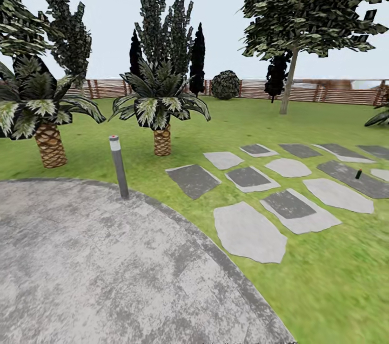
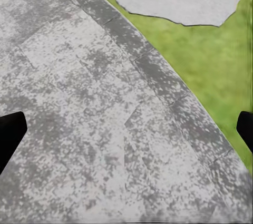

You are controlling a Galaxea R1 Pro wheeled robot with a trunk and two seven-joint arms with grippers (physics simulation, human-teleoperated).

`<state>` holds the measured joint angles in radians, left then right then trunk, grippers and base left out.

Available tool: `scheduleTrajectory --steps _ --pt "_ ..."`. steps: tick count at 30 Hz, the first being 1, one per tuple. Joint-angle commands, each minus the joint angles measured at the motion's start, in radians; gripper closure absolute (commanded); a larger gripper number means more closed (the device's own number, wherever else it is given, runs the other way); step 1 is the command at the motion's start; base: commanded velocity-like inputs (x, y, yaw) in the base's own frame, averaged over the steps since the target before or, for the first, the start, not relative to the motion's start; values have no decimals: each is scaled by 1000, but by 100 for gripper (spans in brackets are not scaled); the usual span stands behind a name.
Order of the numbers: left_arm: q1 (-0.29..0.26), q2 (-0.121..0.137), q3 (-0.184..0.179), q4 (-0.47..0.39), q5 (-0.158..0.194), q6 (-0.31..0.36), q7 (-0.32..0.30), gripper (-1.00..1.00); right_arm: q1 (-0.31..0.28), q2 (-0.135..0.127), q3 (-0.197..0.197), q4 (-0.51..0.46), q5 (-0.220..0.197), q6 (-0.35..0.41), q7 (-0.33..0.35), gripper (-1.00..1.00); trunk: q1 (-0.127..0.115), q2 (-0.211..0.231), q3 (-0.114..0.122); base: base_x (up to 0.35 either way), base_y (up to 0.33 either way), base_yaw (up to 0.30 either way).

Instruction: Pick up the pesticide atomizer in the garden and spray insectifuge to fully cover both potted plants in the garden.

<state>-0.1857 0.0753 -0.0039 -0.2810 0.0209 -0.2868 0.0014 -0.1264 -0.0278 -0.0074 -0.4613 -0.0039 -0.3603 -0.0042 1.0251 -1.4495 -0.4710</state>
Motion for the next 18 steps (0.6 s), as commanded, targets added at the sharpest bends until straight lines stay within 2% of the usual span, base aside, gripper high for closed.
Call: scheduleTrajectory --steps 1,5,8,10,11,15,18 --pt "-1 2 -1 0 2 -3 0 -100 -1 0 -1 1 0 -3 0 -100 0 -1 -2 0 0 -280" --pt "0 6 -1 0 3 -3 0 -100 -1 0 -2 1 -1 -3 0 -100 0 -1 -5 0 0 -278" --pt "-1 7 6 0 4 -3 0 -100 -1 0 -2 1 -1 -3 0 -100 11 -22 -17 0 0 -277" --pt "-1 6 64 -1 4 -3 -2 -100 -1 0 -2 1 -1 -3 0 -100 19 -36 -25 0 0 -276" --pt "-1 6 79 -2 4 -3 -3 -100 -1 0 -2 1 -1 -3 0 -100 23 -43 -29 0 0 -276" --pt "-3 5 102 -2 2 -3 -7 -100 -1 0 -2 1 -1 -3 0 -100 38 -71 -45 0 0 -276" --pt "-5 5 104 -1 2 -3 -7 -100 -1 0 -2 1 -1 -3 0 -100 50 -92 -57 0 0 -276"
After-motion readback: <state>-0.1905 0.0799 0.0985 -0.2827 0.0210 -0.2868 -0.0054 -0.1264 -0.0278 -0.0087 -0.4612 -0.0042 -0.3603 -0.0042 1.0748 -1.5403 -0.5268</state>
